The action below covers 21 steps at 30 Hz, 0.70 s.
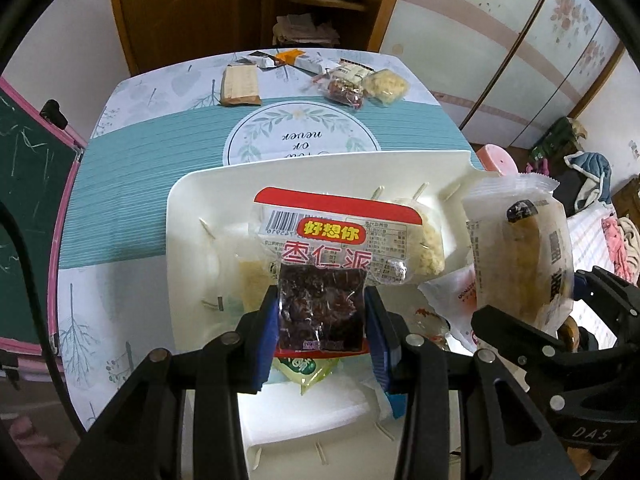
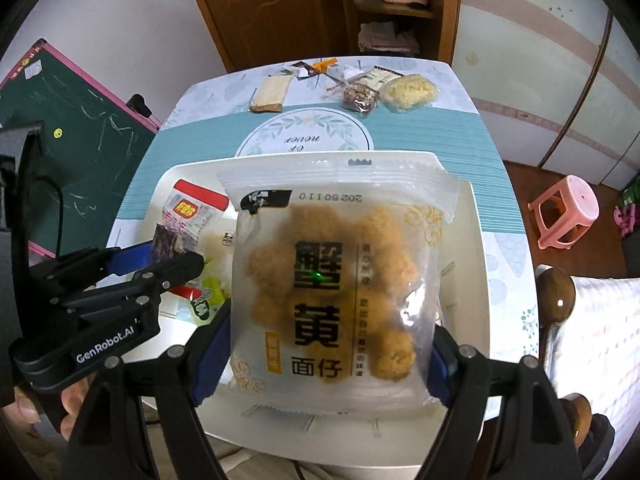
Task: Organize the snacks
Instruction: 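Lower both packs into the tray and open both tools, then move both tools back over the remaining snacks on the table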
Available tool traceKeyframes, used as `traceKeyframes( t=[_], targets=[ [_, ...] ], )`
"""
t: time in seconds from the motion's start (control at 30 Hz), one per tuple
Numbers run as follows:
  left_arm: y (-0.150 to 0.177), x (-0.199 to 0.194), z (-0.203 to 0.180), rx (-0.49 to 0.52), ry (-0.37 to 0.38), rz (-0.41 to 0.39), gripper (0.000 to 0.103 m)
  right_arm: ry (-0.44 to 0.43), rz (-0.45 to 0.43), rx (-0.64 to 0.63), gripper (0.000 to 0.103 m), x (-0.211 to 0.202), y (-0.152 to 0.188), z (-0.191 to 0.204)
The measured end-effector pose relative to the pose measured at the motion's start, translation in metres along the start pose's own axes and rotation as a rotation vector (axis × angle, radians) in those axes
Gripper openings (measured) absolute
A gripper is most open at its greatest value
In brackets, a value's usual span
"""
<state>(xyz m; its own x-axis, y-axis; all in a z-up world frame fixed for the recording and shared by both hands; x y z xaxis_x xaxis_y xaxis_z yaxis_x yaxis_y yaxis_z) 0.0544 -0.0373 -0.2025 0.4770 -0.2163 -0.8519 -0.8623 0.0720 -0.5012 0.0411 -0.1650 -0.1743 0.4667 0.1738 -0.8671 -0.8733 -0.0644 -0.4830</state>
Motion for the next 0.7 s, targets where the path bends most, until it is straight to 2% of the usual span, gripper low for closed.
traceKeyframes(
  t=[0.23,0.27,0.37,0.4,0.57,0.7],
  targets=[
    [-0.002,0.006,0.003,0.009,-0.029,0.009,0.041,0.028,0.013,-0.004,0.083,0.007,-0.003,-0.004],
    [-0.002,0.006,0.004,0.005,-0.035,0.005,0.046,0.034,0.012,-0.004,0.083,0.009,-0.004,-0.004],
    [-0.006,0.004,0.011,-0.027,-0.047,-0.011,0.079,0.059,-0.007,-0.009,0.084,0.011,-0.008,-0.006],
    [-0.008,0.002,0.015,-0.044,-0.060,-0.024,0.084,0.073,-0.028,-0.017,0.084,0.008,-0.011,-0.006],
    [-0.014,-0.008,0.021,-0.105,-0.027,-0.057,0.085,0.095,-0.107,-0.040,0.094,-0.009,-0.022,-0.003],
    [-0.017,-0.018,0.020,-0.084,-0.043,-0.094,0.085,0.092,-0.145,-0.063,0.094,-0.019,-0.028,0.001]
  ],
)
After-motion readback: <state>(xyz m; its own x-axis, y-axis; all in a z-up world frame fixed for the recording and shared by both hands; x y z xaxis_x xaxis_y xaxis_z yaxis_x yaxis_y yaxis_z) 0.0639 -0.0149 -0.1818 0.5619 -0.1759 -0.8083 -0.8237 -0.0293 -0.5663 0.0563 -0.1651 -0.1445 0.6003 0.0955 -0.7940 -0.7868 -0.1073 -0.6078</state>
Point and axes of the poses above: each gripper's, at about its wrist camera, not at the fingertips, and x roughly the way its jaws point, z to its left, y to its underside, the point moved 9 cm from there along x, roughly the way its jaws point, and after that the axes turned 6 degrees about -z, right-handed, at the moved point
